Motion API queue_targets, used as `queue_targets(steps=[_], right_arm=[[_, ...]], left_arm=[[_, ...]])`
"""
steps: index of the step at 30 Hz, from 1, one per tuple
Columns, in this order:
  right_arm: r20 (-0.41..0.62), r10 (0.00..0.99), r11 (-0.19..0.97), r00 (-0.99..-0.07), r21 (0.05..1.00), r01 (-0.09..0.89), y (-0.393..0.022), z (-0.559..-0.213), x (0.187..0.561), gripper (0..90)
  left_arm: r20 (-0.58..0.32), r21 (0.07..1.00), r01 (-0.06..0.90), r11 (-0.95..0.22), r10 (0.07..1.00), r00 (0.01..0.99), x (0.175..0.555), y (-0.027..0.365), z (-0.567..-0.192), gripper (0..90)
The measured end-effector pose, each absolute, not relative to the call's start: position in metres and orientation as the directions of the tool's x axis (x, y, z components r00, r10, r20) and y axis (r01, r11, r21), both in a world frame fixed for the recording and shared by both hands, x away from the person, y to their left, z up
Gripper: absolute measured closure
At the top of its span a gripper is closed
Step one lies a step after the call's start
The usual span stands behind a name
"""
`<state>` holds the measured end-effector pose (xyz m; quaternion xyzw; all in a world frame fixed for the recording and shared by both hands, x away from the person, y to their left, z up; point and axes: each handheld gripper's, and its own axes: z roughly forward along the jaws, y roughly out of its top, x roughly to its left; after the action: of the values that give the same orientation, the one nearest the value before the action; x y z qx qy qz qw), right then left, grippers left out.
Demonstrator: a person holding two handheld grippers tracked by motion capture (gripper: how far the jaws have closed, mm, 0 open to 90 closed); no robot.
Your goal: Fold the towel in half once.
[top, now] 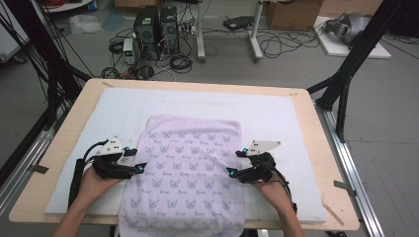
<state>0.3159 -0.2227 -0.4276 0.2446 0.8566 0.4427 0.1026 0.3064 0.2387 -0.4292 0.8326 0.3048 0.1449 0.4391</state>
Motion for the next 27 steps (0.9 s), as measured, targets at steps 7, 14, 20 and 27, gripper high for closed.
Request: queue_targets(steps=[7,14,20,27], right_arm=[[0.041,0.516,0.484,-0.855,0.81,0.331,-0.224,-0.426,0.318,28.3],[0.069,0.51,0.486,-0.857,0.799,0.353,-0.225,-0.425,0.328,28.3],[0.097,0.529,0.456,-0.843,0.806,0.378,-0.228,-0.421,0.351,27.9],[0.103,0.544,0.453,-0.833,0.8,0.395,-0.229,-0.409,0.38,31.4]], left_arm=[[-0.022,0.813,0.379,-0.442,0.628,0.778,0.31,0.237,-0.43,34.1],[-0.007,0.809,0.374,-0.453,0.63,0.777,0.315,0.237,-0.427,34.1],[-0.009,0.811,0.387,-0.438,0.652,0.758,0.331,0.24,-0.422,34.4],[-0.02,0.815,0.402,-0.417,0.674,0.739,0.357,0.237,-0.415,38.7]])
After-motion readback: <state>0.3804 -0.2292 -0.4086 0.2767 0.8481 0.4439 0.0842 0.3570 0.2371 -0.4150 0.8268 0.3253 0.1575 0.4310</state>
